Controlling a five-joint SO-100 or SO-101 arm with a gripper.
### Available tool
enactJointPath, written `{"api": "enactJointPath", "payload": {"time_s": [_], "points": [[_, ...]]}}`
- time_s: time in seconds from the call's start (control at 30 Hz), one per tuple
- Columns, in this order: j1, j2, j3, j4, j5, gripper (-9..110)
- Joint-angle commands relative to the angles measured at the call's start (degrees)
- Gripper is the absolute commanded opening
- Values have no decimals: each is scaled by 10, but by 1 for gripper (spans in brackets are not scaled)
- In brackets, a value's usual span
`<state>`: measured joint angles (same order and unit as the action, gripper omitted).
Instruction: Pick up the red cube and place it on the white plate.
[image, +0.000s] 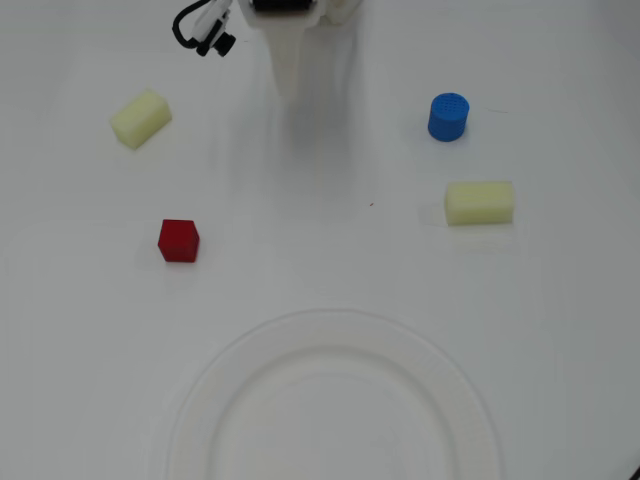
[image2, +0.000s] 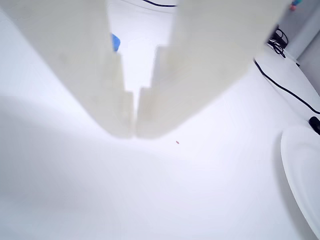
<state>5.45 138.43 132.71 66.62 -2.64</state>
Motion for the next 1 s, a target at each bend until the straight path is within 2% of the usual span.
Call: {"api": "enactJointPath", "payload": {"time_s": [0.0, 0.37, 0.57, 0.97], "points": [[28, -119, -149, 18, -17, 2], [145, -387, -385, 76, -141, 32], [171, -480, -440, 76, -160, 33], [150, -590, -450, 24, -156, 31]]}}
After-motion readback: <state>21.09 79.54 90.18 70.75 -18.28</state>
